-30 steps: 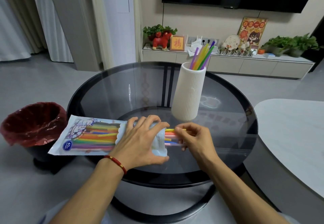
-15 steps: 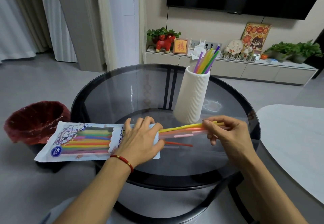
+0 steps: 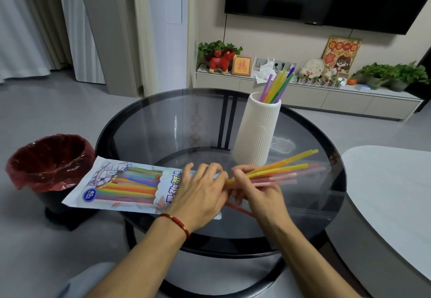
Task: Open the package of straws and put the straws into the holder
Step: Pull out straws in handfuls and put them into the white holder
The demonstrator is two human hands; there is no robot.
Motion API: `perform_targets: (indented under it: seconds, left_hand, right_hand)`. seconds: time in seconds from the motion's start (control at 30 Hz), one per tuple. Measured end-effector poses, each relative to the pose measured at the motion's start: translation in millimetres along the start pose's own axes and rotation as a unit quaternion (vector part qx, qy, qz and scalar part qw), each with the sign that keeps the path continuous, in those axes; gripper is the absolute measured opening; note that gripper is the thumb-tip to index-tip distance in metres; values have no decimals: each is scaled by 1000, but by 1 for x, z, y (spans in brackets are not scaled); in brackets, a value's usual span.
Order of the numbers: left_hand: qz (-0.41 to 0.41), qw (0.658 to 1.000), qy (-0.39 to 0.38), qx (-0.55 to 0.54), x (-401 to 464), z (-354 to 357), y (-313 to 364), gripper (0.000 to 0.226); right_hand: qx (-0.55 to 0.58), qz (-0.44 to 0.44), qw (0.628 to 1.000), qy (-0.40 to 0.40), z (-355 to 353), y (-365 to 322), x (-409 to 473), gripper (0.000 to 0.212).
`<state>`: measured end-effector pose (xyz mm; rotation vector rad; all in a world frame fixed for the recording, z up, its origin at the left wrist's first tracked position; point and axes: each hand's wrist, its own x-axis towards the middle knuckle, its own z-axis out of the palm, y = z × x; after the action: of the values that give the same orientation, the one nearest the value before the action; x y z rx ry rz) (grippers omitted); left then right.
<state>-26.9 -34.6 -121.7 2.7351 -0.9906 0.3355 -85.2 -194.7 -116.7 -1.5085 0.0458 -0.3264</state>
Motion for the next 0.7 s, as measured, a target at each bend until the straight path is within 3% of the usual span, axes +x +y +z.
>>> perform_targets:
  seconds: [0.03,0.17,0.37,0.53,0.7]
  left_hand:
    - [-6,1000,2,-1,0,1,-1,33]
    - [-39,999,-20,-15,-2,7,-13,24]
    - [-45,997,-40,-39,-2,10,-17,17]
    - [-43,997,-39,-48,-2,12,-17,15]
    - [-42,998,-41,-39,-1,12,-16,21]
  right_hand:
    - [-29,-13,999,21,0,0,4,15]
    - [-63,-54,990,110,-29,-14,20,24]
    - [-158,-113,970,145,-81,-52,19,33]
    - [-352,-160,919,75,-78,-101,32,28]
    - [-502,-110,857,-27,-40,-98,56,32]
